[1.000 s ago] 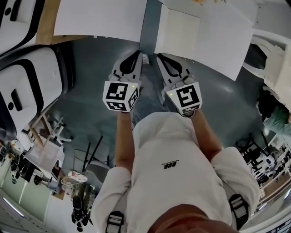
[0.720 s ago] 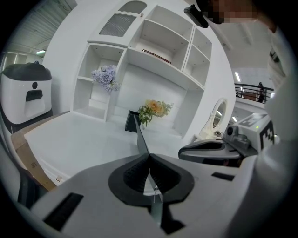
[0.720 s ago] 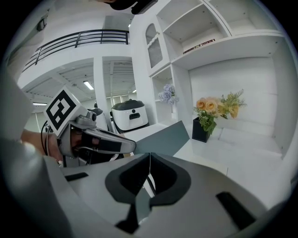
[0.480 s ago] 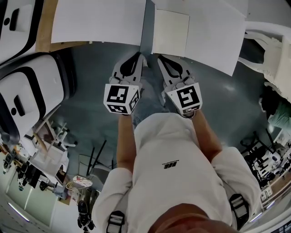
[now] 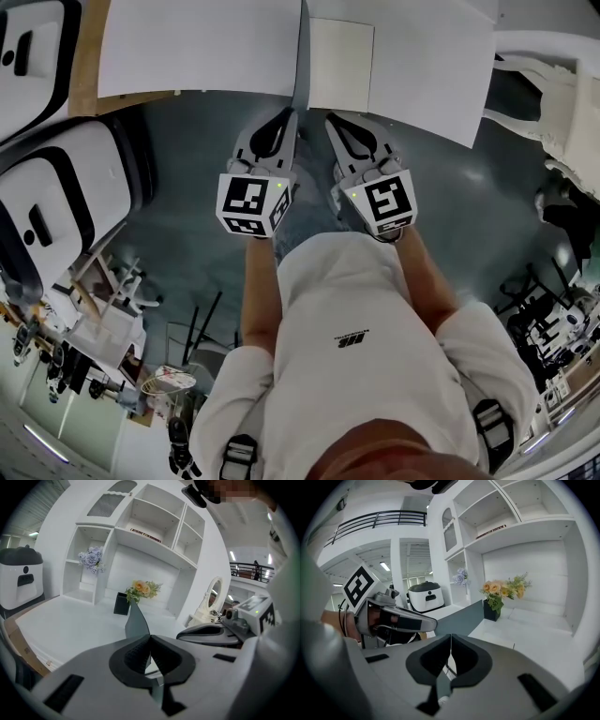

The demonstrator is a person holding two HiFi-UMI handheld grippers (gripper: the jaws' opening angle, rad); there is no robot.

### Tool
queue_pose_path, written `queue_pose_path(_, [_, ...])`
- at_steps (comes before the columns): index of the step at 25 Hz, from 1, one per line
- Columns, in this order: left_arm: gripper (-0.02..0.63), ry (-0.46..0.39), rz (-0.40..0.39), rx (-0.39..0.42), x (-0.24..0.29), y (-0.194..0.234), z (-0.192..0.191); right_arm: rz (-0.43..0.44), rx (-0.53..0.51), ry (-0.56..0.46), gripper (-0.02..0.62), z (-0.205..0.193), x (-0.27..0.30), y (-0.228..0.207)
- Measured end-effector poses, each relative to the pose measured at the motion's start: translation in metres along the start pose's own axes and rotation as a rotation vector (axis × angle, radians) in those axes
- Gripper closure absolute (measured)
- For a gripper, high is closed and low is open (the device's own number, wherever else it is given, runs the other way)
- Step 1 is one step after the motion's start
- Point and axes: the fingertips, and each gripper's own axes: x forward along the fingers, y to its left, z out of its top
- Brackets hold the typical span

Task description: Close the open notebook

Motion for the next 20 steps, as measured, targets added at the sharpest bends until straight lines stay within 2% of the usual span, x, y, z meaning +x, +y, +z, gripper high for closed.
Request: queue_pose_path(20, [0.606, 0.033, -0.110, 0.023, 0.028, -0.044, -0.011, -0.090, 0.058, 0.018, 0.598, -0.028, -0.031, -0.023])
